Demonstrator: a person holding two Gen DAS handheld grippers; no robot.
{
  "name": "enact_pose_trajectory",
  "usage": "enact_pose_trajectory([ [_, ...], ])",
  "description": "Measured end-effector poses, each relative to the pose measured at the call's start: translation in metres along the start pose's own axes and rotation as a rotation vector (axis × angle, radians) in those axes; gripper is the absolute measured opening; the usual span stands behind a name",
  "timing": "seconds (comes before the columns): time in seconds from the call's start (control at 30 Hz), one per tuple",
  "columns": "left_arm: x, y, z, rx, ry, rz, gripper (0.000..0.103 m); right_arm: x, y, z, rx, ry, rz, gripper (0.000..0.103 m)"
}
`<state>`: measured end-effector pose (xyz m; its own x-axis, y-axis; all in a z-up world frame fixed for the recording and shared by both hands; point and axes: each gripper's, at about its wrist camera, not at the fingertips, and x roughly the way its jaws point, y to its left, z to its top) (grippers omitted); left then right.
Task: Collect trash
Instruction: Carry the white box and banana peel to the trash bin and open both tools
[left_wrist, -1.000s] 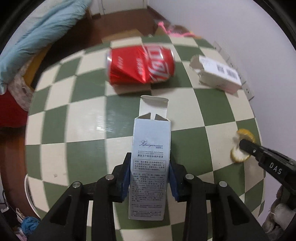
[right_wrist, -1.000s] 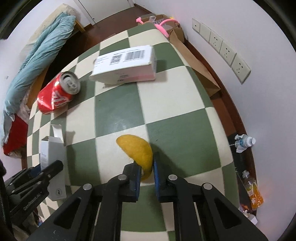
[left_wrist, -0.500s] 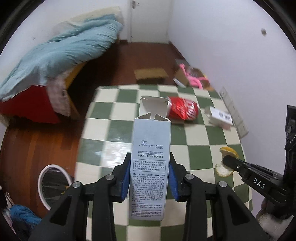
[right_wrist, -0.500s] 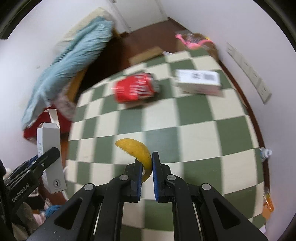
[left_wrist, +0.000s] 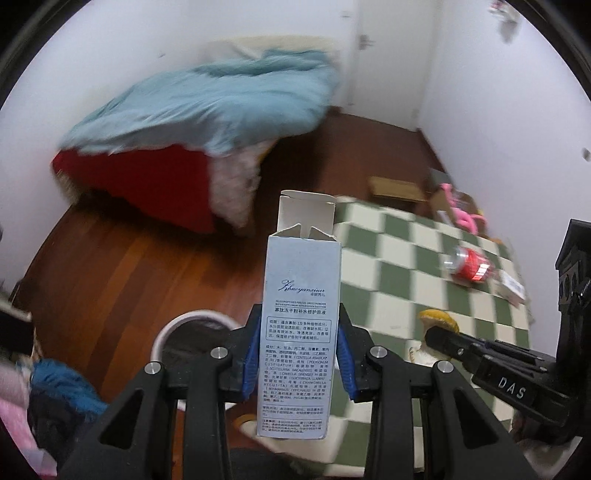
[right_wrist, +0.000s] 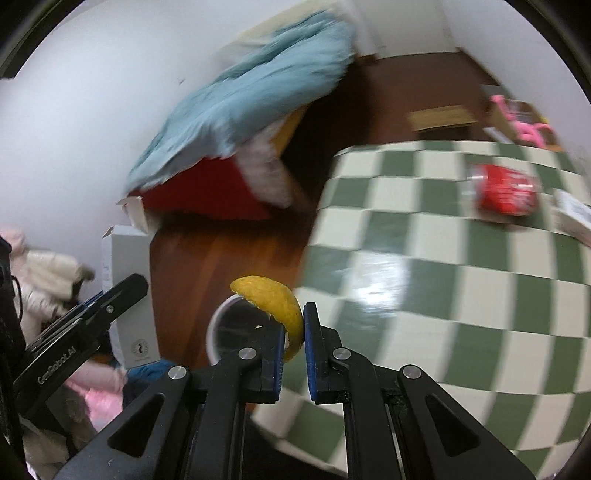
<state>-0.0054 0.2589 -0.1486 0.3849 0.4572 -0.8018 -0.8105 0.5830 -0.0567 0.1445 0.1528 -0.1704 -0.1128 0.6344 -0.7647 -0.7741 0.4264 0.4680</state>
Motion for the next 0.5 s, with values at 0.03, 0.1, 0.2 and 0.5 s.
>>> enact_pose_trajectory([
  [0.03,0.006,0.018,-0.003,-0.029,0.016,0.006,0.032,0.015,0.013,-0.001,-0.015,0.025,0.015,0.01],
  [0.1,0.023,0.058,-0.012,-0.099,0.065,0.014,0.032,0.05,0.039,-0.005,-0.044,0.082,0.036,0.01],
  [0.2,0.053,0.108,-0.027,-0.183,0.145,0.016,0.032,0.112,0.068,-0.014,-0.075,0.187,0.043,0.01],
  [0.5,0.171,0.201,-0.077,-0.332,0.404,0.011,0.033,0.26,0.09,-0.041,-0.091,0.423,-0.039,0.01],
])
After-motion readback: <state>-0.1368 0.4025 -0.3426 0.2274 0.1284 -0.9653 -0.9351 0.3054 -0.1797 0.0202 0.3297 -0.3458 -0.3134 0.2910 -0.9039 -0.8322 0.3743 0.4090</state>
